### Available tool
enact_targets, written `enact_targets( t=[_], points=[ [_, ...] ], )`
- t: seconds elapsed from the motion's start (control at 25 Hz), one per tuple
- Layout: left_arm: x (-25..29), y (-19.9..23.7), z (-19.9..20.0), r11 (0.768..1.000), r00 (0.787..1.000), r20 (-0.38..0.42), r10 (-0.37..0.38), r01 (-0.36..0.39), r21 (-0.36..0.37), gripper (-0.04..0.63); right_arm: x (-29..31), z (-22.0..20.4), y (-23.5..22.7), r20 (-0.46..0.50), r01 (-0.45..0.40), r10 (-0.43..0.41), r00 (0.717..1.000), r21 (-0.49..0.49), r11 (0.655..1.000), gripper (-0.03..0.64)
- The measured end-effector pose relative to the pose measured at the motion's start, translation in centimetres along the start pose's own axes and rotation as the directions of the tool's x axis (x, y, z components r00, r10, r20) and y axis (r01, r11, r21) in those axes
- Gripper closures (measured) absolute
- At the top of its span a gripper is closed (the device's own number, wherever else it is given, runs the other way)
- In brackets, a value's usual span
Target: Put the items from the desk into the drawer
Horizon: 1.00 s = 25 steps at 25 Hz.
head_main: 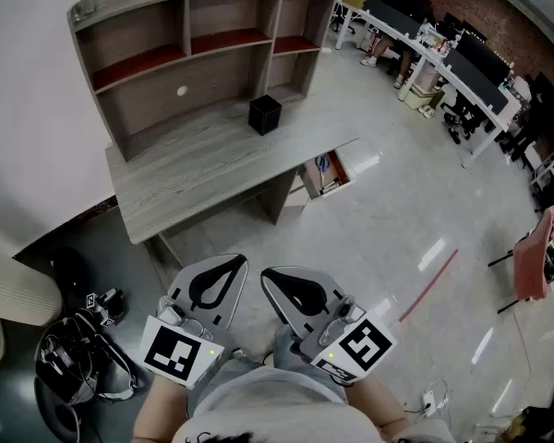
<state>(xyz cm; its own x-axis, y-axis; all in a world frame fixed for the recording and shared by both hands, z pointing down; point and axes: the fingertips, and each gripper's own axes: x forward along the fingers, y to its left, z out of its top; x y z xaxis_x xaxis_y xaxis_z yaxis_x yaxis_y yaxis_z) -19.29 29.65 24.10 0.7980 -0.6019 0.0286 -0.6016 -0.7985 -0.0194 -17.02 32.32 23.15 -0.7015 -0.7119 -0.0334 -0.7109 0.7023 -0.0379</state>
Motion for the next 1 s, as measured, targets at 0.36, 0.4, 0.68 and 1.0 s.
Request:
enact_targets(
  t=[0.36,0.4,0.68,1.0],
  points=[
    [-2.2,-0.6,0.8,1.000,1.000,0.027,-0.016,0.015,0.013,0.584,-0.1,0.5,2.4,0.013,0.009,-0.008,1.000,-0.026,1.000,0.607],
    [-2.4,-0.5,0.8,1.000,1.000,0.029,-0.011,0.011,0.009,0.584,0.0,0.6,2.6,0.014,0.005,-0.004,1.000,-0.030,1.000,0.607],
    [-2.7,0.3,0.7,1.000,0.999,0.031,0.016,-0.017,0.020,0.584,0.8,1.0,2.3,0.040,-0.005,0.005,0.999,-0.001,1.000,0.607],
    [0.8,1.2,0.9,0.999,0.999,0.028,0.033,-0.034,0.027,0.584,1.6,0.8,-1.3,0.042,-0.041,0.040,0.998,0.009,0.999,0.606]
  ],
)
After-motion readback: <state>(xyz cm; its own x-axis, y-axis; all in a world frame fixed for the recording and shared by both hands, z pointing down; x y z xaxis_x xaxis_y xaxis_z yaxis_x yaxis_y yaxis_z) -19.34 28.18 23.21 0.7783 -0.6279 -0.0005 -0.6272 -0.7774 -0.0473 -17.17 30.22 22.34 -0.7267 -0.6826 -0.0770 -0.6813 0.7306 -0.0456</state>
